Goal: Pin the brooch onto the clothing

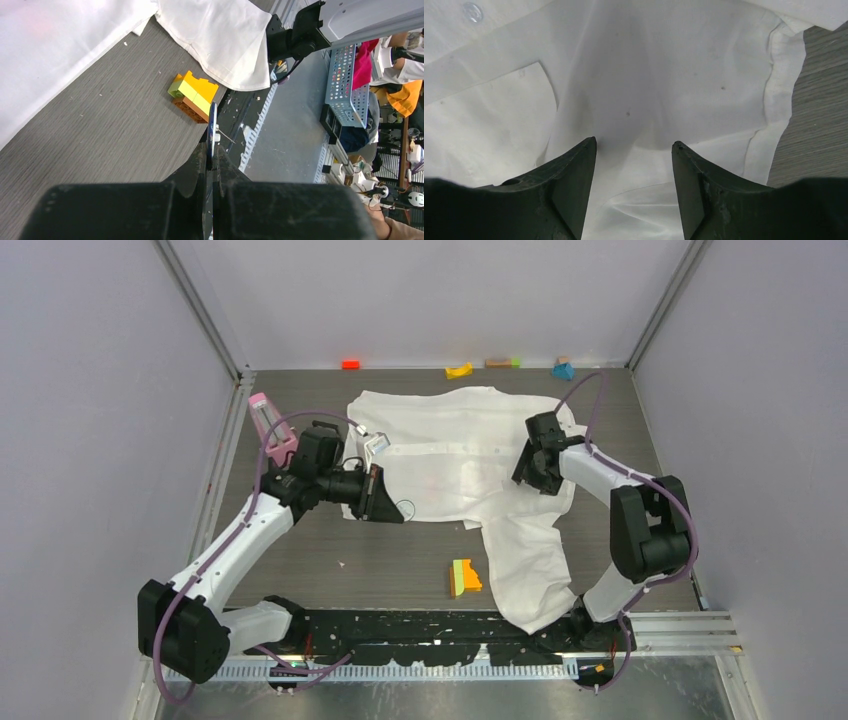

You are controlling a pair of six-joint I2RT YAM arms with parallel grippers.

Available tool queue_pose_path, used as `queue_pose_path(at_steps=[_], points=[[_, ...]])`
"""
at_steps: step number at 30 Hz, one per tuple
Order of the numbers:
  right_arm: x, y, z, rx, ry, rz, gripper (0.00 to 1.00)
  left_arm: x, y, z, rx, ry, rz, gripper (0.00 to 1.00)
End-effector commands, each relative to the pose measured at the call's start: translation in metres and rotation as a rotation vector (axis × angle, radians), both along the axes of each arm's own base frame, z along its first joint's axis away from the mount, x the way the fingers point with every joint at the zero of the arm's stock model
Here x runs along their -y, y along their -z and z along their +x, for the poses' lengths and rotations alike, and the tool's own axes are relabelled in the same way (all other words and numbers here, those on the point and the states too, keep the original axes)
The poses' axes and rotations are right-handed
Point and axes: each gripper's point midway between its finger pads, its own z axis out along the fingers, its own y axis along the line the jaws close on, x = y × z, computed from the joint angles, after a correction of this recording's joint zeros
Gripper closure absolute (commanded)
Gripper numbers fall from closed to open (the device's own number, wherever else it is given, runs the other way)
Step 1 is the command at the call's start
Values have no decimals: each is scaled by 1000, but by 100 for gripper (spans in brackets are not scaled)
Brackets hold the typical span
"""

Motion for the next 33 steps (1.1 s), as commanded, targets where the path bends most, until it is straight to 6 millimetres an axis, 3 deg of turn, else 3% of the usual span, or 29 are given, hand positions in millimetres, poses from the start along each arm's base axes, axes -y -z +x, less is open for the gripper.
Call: queue_pose_path(at_steps=[1, 5, 8, 11, 15, 19, 23, 28, 33], points=[[-6, 0, 19, 50, 1, 11, 40, 3, -9, 4, 44, 8, 4, 100], [-8, 6, 23, 39, -6, 11, 48, 3, 8, 8, 39, -10, 99, 100], [-9, 6, 22, 39, -9, 14, 66, 13, 19, 8, 44, -25, 198, 100], [-5, 3, 20, 44, 1, 3, 82, 42, 20, 13, 25, -50, 177, 100], [-1, -3, 10, 58, 10, -1, 99, 88, 17, 39, 7, -114, 108, 100], [0, -8, 3, 76, 16, 12, 99, 132, 15, 67, 31, -135, 108, 100], [-1, -15, -3, 103, 29, 34, 99, 171, 36, 90, 19, -129, 151, 100], [-6, -26, -7, 160, 40, 91, 99, 198, 71, 110, -1, -137, 247, 100], [-12, -33, -12, 234, 47, 155, 99, 220, 93, 115, 13, -125, 308, 100]])
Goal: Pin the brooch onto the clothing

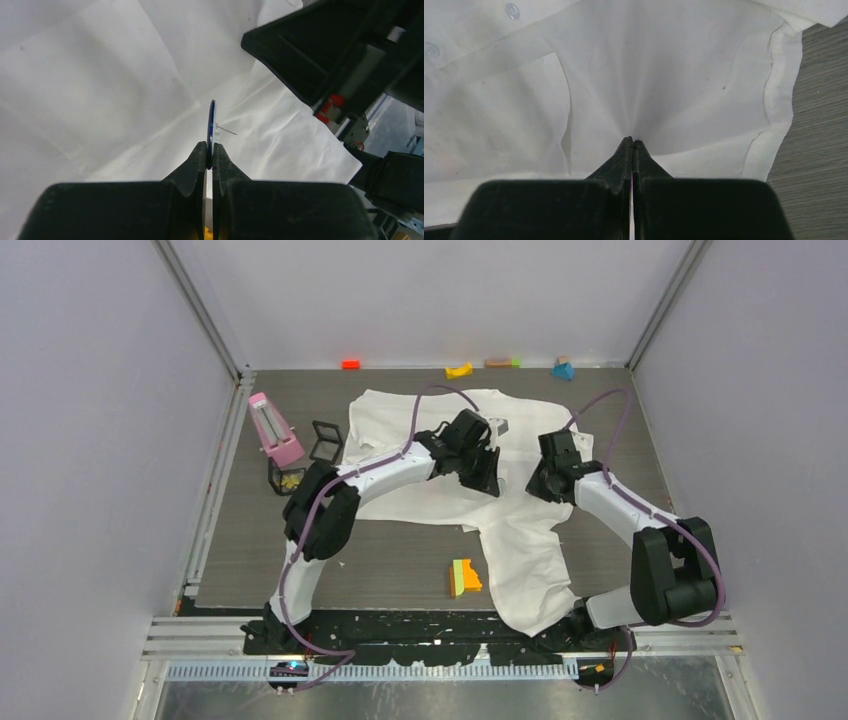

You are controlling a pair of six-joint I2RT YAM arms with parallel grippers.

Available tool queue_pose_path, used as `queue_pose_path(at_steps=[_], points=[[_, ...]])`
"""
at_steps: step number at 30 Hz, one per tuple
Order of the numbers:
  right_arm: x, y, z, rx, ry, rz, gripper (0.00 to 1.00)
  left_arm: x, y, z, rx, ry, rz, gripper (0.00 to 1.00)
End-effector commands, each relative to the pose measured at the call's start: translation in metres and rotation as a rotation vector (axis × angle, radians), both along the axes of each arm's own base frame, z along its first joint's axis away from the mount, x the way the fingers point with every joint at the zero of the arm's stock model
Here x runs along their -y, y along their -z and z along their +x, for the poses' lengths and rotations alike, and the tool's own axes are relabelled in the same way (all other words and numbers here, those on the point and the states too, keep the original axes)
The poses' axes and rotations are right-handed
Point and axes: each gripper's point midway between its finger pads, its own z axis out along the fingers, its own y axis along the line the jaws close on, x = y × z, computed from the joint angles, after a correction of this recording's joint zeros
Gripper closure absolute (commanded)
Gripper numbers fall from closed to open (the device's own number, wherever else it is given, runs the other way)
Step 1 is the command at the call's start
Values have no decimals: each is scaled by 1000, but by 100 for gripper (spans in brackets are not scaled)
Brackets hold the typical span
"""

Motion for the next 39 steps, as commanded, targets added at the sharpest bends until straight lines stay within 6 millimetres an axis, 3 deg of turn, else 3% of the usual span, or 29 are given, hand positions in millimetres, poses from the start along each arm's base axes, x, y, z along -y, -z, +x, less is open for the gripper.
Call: queue_pose_path(at_steps=[1, 7, 18, 29, 39], points=[[-13, -26, 12, 149, 10, 97, 99, 17, 3, 7, 37, -11, 52, 100], [-22, -35, 11, 198, -14, 157, 99, 18, 30, 14, 22, -38, 135, 100], [-36, -45, 13, 234, -52, 232, 99, 21, 48, 12, 13, -10, 181, 100], [-53, -36, 13, 195, -97, 304, 99, 30, 51, 12, 15, 7, 178, 100], [-47, -19, 12, 154, -72, 267, 99, 52, 36, 1, 14, 48, 75, 100]])
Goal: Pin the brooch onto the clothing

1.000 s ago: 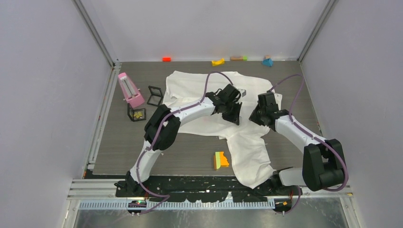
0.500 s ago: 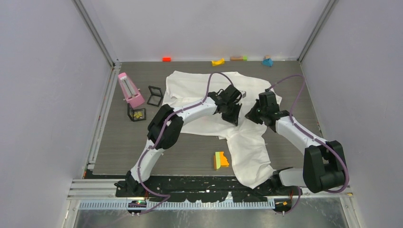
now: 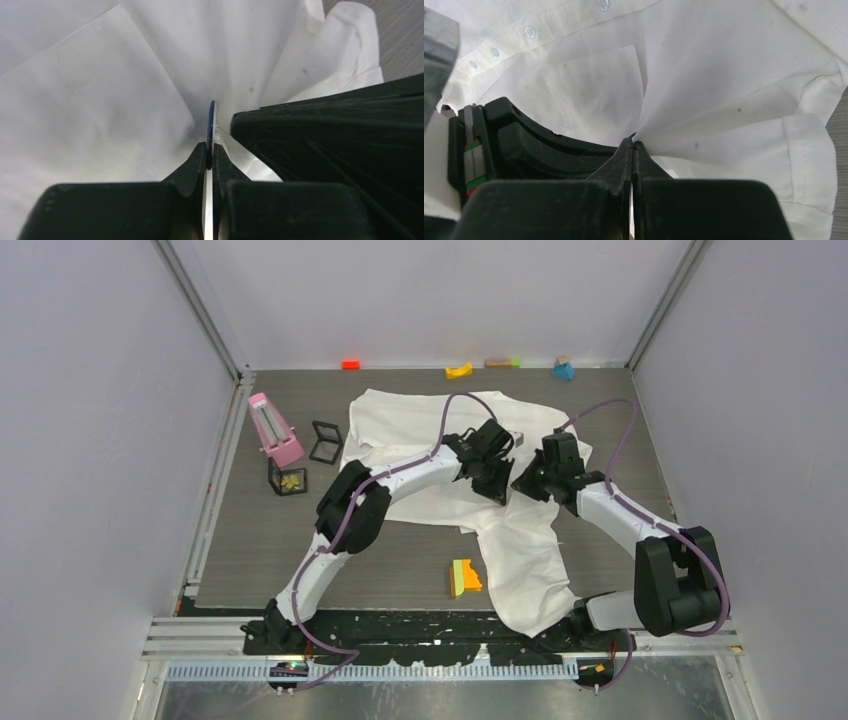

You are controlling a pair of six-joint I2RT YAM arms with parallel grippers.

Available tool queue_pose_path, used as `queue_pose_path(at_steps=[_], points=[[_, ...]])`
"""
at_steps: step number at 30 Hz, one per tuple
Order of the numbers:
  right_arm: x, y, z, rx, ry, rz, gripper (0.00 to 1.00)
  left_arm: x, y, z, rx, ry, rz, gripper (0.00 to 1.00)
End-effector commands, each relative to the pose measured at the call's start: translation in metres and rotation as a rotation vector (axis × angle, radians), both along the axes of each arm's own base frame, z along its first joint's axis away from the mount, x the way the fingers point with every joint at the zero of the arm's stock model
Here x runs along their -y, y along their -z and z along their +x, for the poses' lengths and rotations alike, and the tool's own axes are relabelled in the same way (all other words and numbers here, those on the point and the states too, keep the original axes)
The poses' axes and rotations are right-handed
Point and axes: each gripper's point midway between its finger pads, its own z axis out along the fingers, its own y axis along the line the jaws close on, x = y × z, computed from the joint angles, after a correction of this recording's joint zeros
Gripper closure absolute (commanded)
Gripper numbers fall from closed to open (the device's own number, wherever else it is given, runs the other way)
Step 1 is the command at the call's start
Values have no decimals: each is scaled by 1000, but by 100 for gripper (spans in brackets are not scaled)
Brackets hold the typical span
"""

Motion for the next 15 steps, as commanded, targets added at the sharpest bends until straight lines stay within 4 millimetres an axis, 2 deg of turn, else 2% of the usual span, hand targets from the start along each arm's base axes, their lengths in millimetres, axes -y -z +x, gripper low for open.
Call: queue_pose_path(at_steps=[1, 6, 11, 14, 15], points=[[0, 2, 6, 11, 19, -6, 99, 23, -27, -7, 24, 39, -116, 100], [3, 11, 5, -14, 27, -24, 99, 31, -41, -12, 6, 32, -194, 100], [2, 2, 6, 3, 18, -22, 99, 36, -49, -18, -23, 37, -244, 100], [5, -7, 3, 13, 15, -32, 90, 37, -51, -19, -29, 35, -252, 100], [5, -13, 3, 29, 16, -31, 83, 37, -52, -19, -31, 33, -254, 100]])
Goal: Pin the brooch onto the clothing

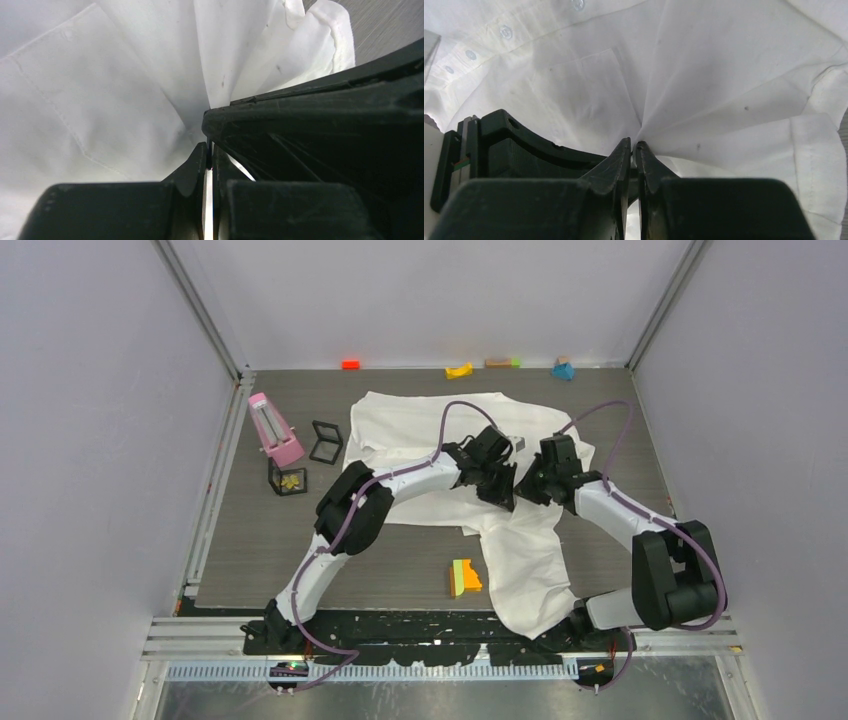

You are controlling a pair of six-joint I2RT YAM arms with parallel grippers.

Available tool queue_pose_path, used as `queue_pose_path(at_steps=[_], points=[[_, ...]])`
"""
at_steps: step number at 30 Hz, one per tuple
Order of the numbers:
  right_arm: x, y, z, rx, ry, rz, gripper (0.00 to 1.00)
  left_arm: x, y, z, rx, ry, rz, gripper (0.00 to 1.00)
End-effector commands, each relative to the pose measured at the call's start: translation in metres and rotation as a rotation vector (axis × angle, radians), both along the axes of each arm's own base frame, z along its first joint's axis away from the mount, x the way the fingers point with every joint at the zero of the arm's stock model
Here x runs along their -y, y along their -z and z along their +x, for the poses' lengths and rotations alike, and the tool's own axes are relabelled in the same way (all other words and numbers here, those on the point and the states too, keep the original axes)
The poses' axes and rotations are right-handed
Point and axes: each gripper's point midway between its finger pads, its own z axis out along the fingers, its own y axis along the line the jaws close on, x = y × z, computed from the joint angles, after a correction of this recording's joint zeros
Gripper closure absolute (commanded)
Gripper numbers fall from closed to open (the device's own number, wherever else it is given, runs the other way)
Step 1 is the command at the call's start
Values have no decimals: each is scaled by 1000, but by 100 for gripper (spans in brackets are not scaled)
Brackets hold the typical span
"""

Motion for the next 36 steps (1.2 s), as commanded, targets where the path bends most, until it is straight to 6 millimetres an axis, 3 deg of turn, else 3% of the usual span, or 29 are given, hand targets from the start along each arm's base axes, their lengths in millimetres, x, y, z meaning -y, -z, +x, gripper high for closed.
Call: queue_pose_path(at_steps=[1, 4, 7, 10, 14, 19, 36], points=[[1, -33, 5, 88, -2, -6, 79, 18, -54, -4, 32, 24, -141, 100], [6, -50, 1, 128, 6, -18, 59, 17, -53, -2, 25, 10, -132, 100], [15, -60, -9, 134, 22, -47, 45, 16, -52, -1, 20, -3, -128, 100], [23, -59, -20, 116, 43, -73, 42, 16, -52, 0, 17, -10, -128, 100], [27, -51, -36, 83, 58, -75, 42, 16, -51, 1, 15, -9, -128, 100], [25, -35, -44, 64, 60, -48, 52, 16, -48, 4, 23, -14, -107, 100], [11, -6, -21, 65, 32, -11, 74, 10, -41, 8, 42, -15, -58, 100]])
